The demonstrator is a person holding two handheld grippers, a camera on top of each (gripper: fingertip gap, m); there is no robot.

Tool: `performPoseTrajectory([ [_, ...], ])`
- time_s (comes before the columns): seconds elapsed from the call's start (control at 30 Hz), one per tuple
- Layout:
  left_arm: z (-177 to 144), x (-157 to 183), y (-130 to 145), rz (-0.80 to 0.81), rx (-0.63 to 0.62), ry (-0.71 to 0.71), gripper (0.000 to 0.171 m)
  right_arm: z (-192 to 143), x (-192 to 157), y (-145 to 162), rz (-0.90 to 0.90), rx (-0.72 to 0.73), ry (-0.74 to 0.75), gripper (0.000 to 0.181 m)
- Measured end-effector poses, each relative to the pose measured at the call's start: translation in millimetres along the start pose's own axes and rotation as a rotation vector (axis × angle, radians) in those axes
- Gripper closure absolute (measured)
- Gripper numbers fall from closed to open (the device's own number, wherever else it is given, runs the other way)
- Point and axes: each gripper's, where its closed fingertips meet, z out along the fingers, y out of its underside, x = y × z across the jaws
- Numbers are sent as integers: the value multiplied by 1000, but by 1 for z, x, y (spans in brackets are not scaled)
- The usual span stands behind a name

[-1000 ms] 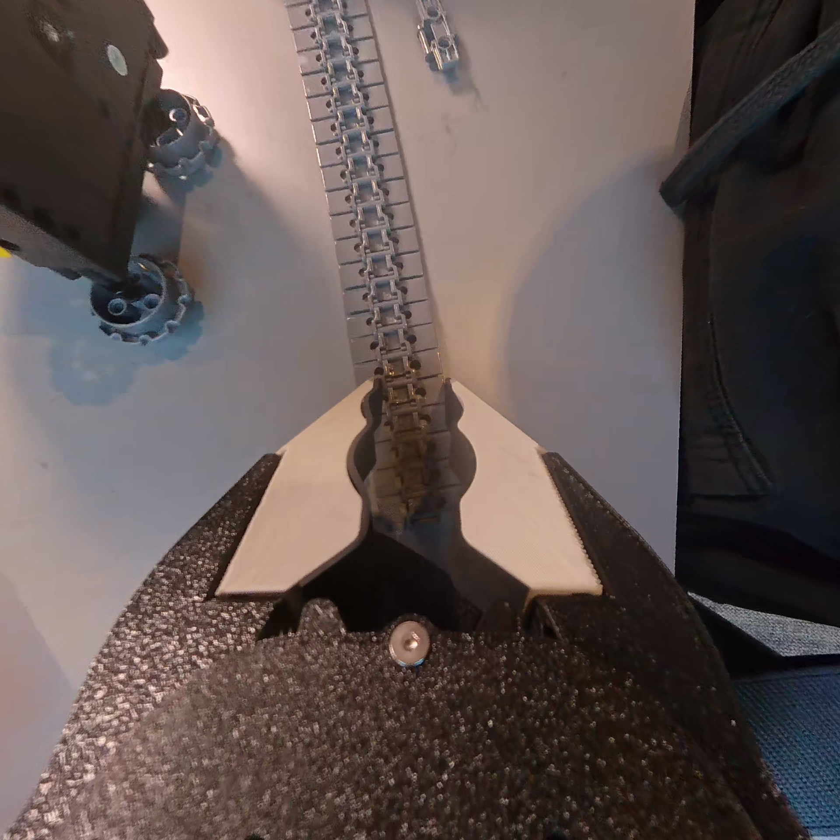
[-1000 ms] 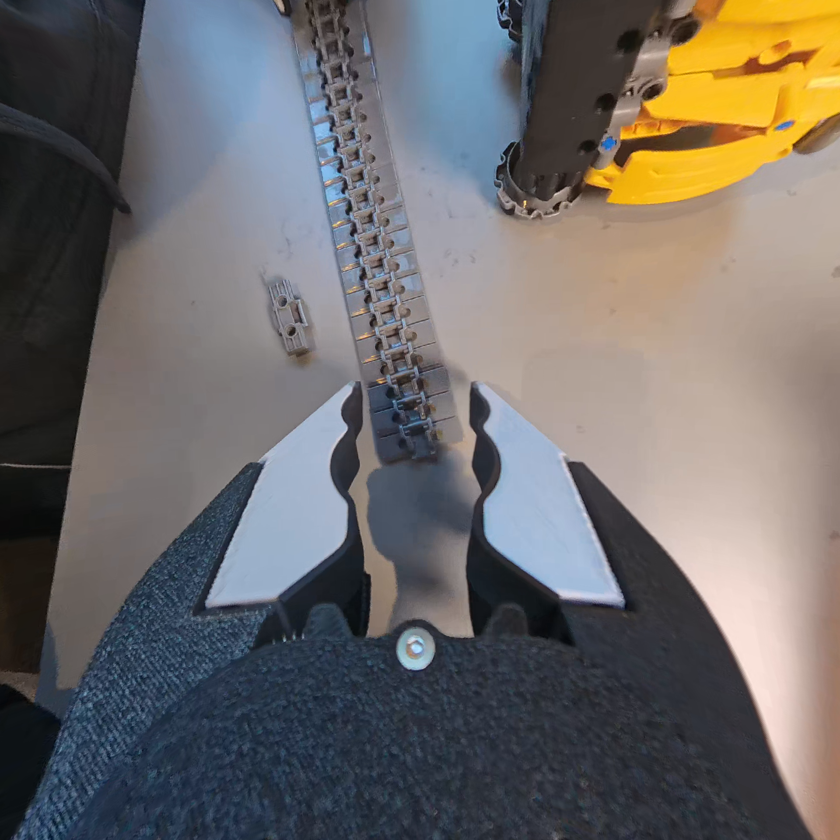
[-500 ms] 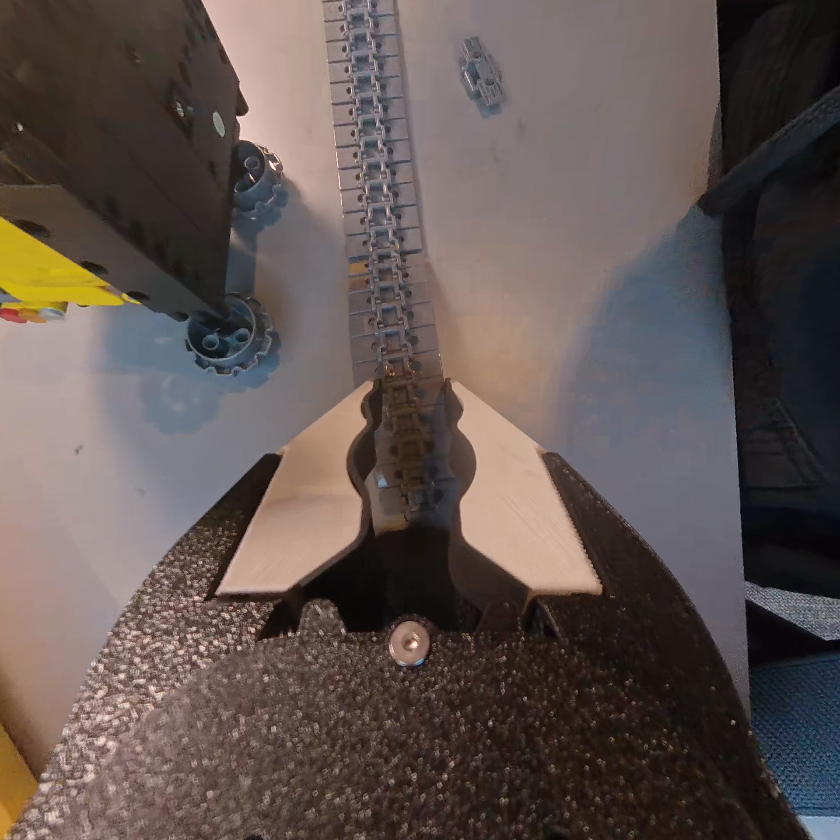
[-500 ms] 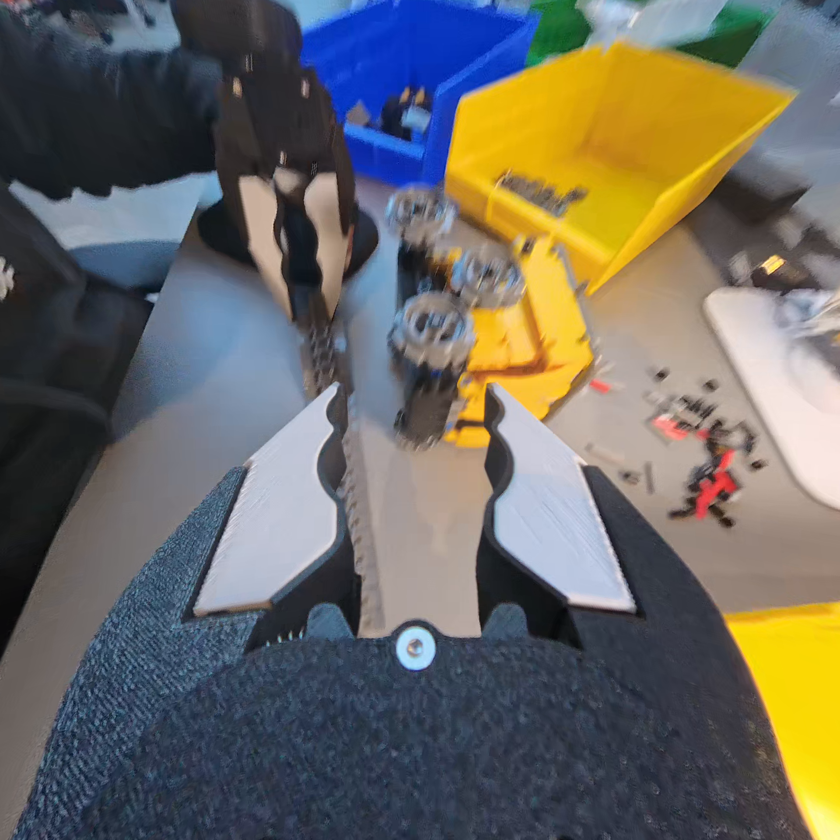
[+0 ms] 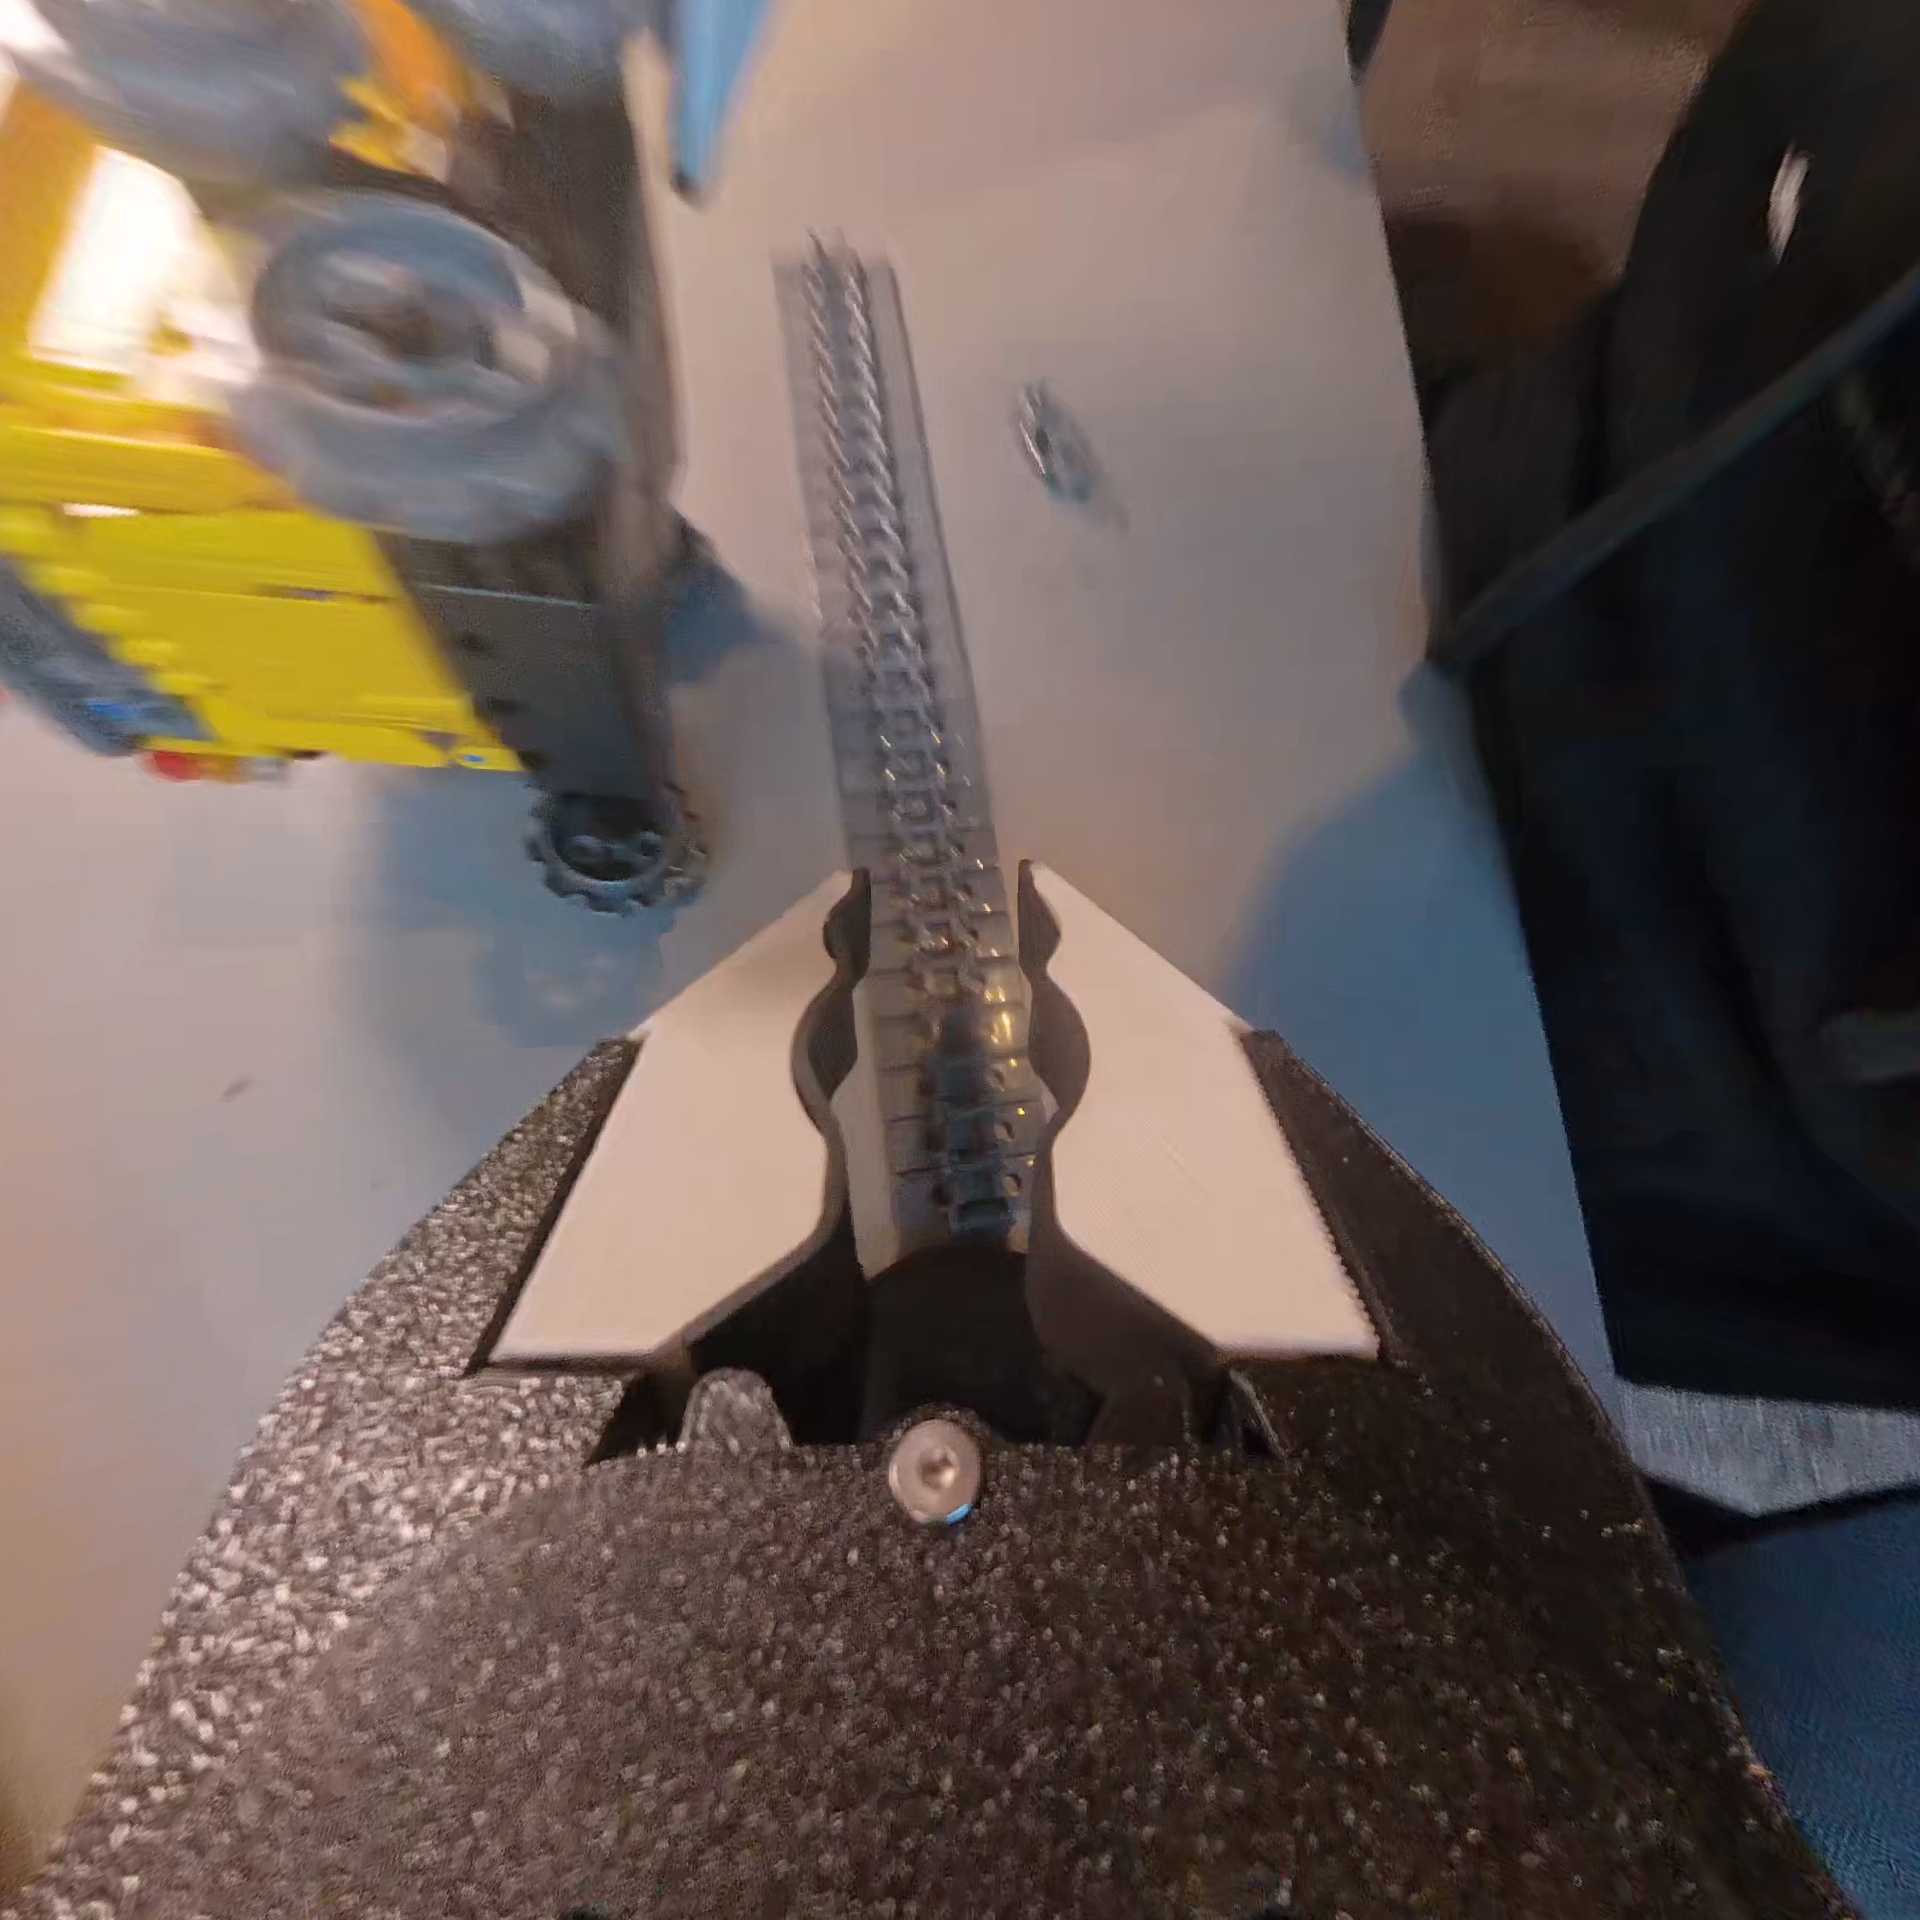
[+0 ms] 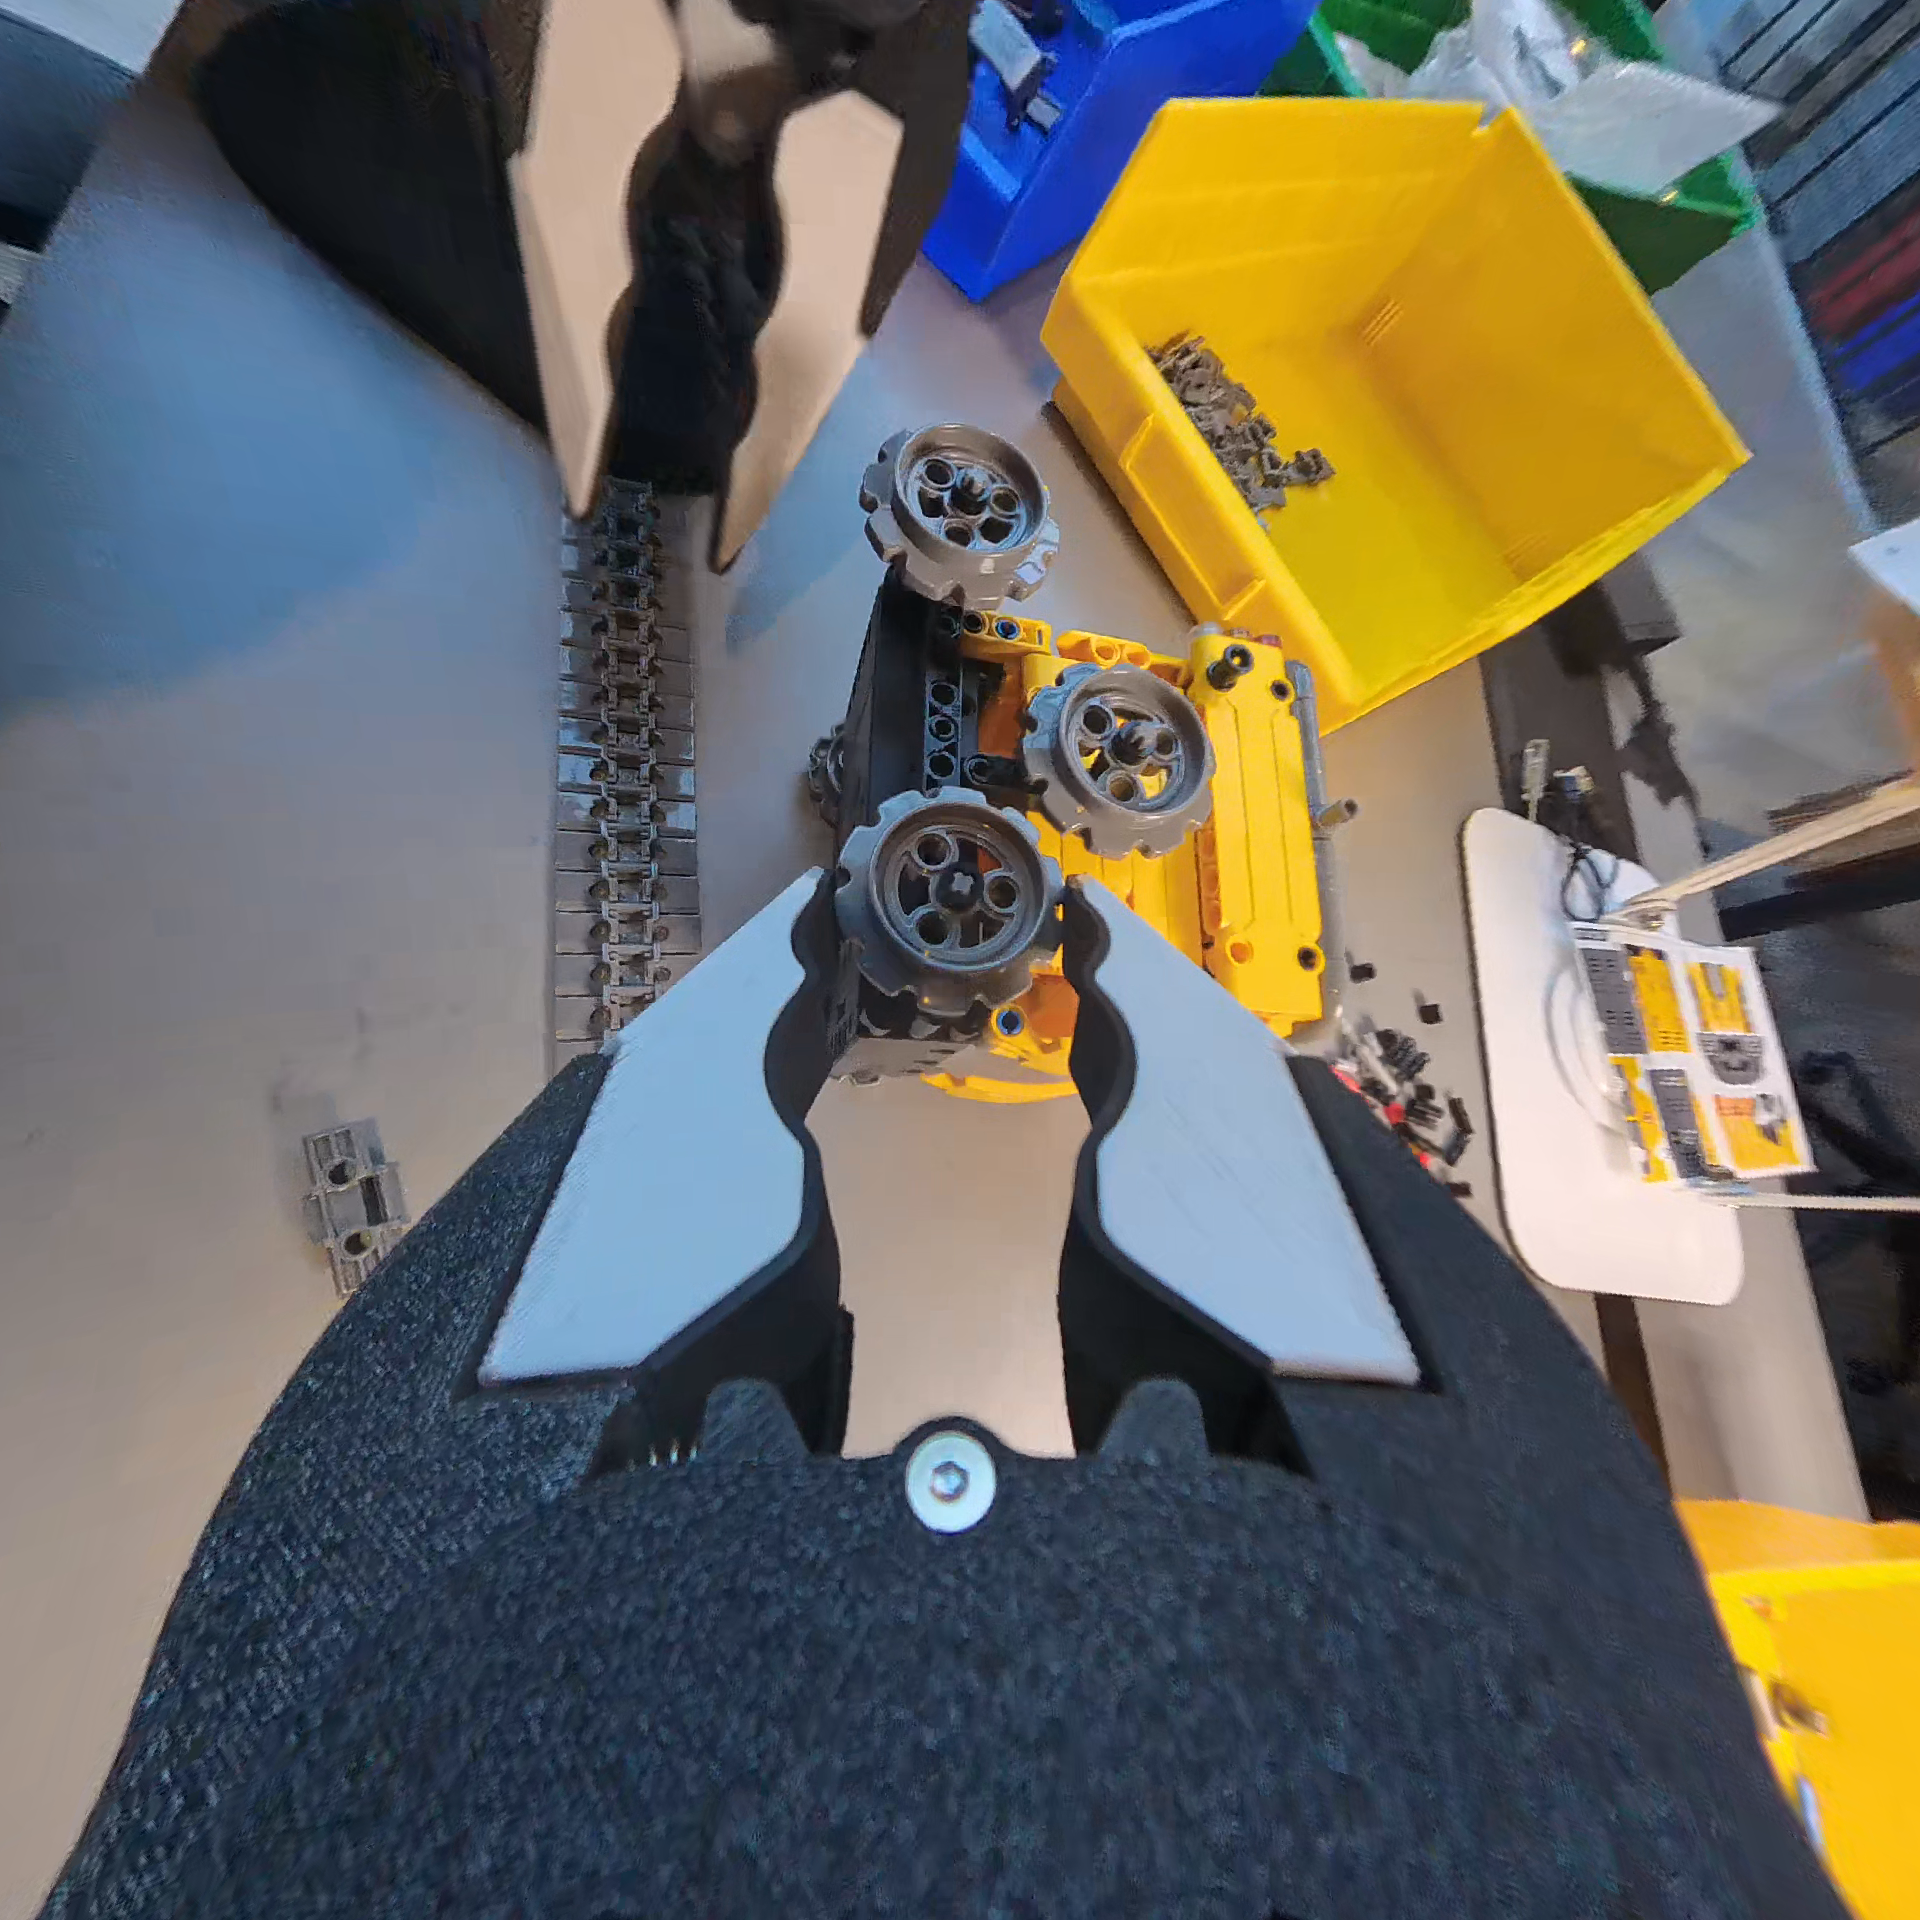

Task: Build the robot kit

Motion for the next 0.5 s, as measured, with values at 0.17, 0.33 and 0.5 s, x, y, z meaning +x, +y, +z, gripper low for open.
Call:
performPoseTrajectory([
  [0.17,-31,-16,-34,-66,241,-79,136,-7,-20,-6,-156,65,210,139],
  [0.33,-11,-7,-58,-160,351,-9,130,-8,-38,-9,-420,110,419,142],
  [0.5,11,-2,-46,-77,247,-112,135,-6,-55,3,-444,84,465,139],
])
